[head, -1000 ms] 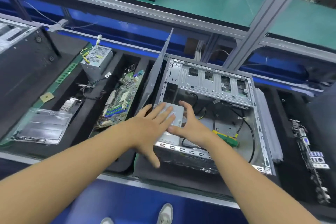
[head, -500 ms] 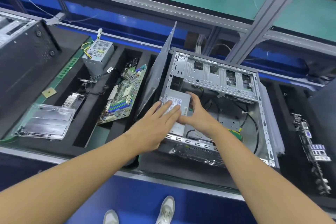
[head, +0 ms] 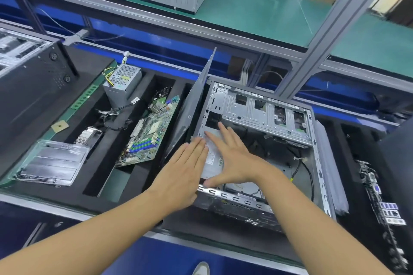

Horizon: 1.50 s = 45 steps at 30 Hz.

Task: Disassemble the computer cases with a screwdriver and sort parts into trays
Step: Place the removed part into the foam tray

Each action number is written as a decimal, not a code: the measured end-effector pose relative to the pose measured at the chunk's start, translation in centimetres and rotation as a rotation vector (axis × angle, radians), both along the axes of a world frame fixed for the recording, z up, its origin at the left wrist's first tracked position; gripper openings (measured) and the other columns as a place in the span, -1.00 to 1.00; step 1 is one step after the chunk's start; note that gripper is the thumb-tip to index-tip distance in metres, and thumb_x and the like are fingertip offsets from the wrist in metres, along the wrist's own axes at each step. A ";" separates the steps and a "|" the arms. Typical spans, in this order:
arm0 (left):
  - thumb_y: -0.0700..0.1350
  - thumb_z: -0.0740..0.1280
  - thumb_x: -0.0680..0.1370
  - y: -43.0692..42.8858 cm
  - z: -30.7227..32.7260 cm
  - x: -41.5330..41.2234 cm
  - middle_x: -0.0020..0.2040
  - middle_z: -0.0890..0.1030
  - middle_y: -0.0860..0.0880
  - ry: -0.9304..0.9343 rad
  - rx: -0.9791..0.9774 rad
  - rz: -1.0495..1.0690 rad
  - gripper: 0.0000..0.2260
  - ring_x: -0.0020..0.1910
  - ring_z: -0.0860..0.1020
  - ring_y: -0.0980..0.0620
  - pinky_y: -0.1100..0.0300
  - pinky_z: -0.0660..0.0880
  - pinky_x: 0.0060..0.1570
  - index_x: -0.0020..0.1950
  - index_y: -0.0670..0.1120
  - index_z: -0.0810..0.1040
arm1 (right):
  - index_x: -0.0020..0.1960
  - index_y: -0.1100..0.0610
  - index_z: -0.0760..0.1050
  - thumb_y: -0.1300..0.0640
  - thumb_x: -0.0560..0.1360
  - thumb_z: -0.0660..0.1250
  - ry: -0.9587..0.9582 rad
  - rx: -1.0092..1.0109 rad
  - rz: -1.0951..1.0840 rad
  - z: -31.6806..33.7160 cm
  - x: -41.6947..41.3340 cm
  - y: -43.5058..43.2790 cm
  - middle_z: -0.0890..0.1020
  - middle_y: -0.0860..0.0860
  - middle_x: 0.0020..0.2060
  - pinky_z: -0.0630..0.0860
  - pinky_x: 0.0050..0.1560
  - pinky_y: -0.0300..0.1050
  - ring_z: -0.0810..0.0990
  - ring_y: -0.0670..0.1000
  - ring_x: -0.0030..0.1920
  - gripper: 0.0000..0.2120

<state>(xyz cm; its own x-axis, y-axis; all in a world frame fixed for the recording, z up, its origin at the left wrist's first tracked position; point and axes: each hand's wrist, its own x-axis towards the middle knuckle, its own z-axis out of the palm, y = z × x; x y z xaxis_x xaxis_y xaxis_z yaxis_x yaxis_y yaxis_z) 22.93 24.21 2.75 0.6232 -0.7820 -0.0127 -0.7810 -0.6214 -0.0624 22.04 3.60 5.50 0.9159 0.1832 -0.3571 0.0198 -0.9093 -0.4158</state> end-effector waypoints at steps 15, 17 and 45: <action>-0.13 0.15 0.64 -1.9 1.0 1.4 0.63 -0.15 0.05 0.580 -0.666 0.229 -0.34 0.54 -0.22 0.29 0.46 -0.26 0.42 0.63 -0.11 -0.18 | 0.46 -0.25 -0.58 -0.33 0.20 0.49 0.164 -0.245 0.095 1.5 2.3 1.9 -0.49 0.00 0.54 -0.14 0.52 0.40 -0.47 0.12 0.55 0.34; -0.14 0.12 0.65 -2.1 0.7 1.4 0.63 -0.14 0.07 0.590 -0.693 0.265 -0.35 0.52 -0.20 0.34 0.51 -0.24 0.39 0.63 -0.08 -0.19 | 0.46 -0.26 -0.57 -0.29 0.21 0.50 0.152 -0.220 0.091 1.3 2.2 2.2 -0.43 0.03 0.56 -0.02 0.53 0.37 -0.44 0.15 0.55 0.34; 0.00 0.08 0.65 -2.5 -0.3 1.4 0.64 -0.06 0.00 0.422 -0.620 0.304 -0.41 0.57 -0.06 0.16 0.41 -0.19 0.45 0.63 -0.14 -0.03 | 0.59 -0.16 -0.32 -0.26 0.19 0.49 0.061 -0.263 0.088 3.0 3.1 -0.2 -0.10 0.13 0.57 0.08 0.51 0.22 -0.08 0.27 0.55 0.27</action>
